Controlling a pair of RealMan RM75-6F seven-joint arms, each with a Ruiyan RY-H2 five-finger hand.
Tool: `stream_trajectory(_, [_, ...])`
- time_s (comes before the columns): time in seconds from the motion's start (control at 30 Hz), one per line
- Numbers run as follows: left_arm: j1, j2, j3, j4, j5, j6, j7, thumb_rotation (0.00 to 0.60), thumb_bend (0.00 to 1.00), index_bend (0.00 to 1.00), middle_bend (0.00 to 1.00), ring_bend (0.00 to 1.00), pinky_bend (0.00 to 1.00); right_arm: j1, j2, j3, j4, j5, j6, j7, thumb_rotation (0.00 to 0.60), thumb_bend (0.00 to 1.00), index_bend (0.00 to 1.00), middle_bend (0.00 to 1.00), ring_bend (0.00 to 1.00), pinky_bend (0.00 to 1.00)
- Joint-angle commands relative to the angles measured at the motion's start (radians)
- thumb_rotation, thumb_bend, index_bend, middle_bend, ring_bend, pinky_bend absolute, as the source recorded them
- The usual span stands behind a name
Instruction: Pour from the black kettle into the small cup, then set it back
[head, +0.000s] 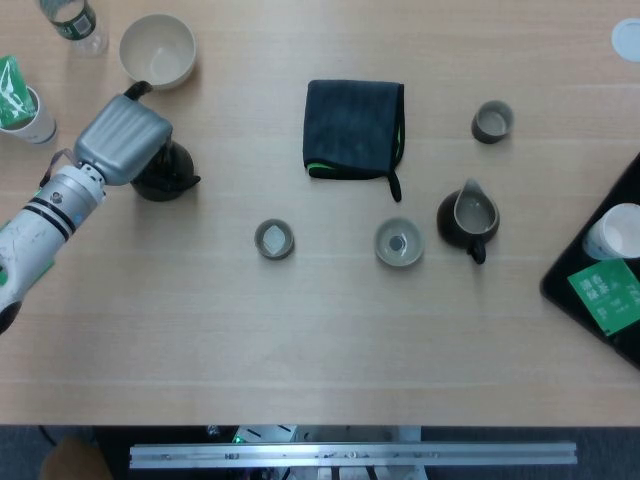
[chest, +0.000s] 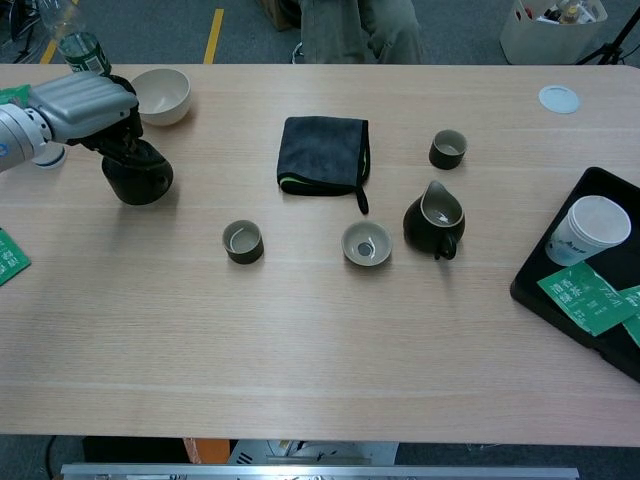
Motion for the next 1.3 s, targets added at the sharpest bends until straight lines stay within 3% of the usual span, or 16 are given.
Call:
stream_trajectory(0.03, [0.020, 0.014, -0.025, -0.035, -0.052, 0.001, 0.042, 0.244, 0.20, 0.95, 1.00, 0.84, 0.19, 0.000, 0.000, -0.001, -0.001, -0.002, 0.000, -0.001, 0.600, 0.00, 0.36, 0.39, 0.23, 0.23])
stream_trajectory(0.17, [0.042, 0.029, -0.051, -0.080, -0.109, 0.014, 0.086, 0.314, 0.20, 0.96, 1.00, 0.85, 0.21, 0.001, 0.000, -0.002, -0.001, -0.005, 0.000, 0.000, 0.600, 0.00, 0.36, 0.39, 0.23, 0.23])
stream_trajectory(0.33, [0.071, 0.046, -0.079, -0.129, -0.172, 0.043, 0.139, 0.301, 0.20, 0.97, 1.00, 0.86, 0.22, 0.002, -0.003, -0.004, 0.000, -0.010, -0.001, 0.001, 0.600, 0.00, 0.36, 0.39, 0.23, 0.23])
stream_trajectory(0.5, [0.099, 0.064, -0.102, -0.181, -0.225, 0.080, 0.187, 0.344, 0.21, 0.98, 1.00, 0.87, 0.23, 0.006, -0.006, -0.006, 0.001, -0.018, -0.003, 0.002, 0.600, 0.00, 0.36, 0.39, 0.23, 0.23])
stream_trajectory(0.83, [0.158, 0.097, -0.147, -0.291, -0.310, 0.178, 0.252, 0.369, 0.25, 0.98, 1.00, 0.87, 0.23, 0.009, -0.009, -0.011, -0.002, -0.037, 0.003, 0.004, 0.600, 0.00, 0.36, 0.39, 0.23, 0.23])
stream_trajectory(1.07, [0.191, 0.122, -0.156, -0.376, -0.326, 0.244, 0.310, 0.524, 0.25, 0.98, 1.00, 0.88, 0.24, 0.006, -0.008, -0.018, 0.002, -0.050, 0.012, 0.013, 0.600, 0.00, 0.36, 0.39, 0.23, 0.23])
stream_trajectory(1.3, [0.217, 0.139, -0.152, -0.464, -0.314, 0.305, 0.374, 0.532, 0.25, 0.98, 1.00, 0.88, 0.24, 0.002, -0.011, -0.027, 0.012, -0.063, 0.018, 0.029, 0.600, 0.00, 0.36, 0.39, 0.23, 0.23])
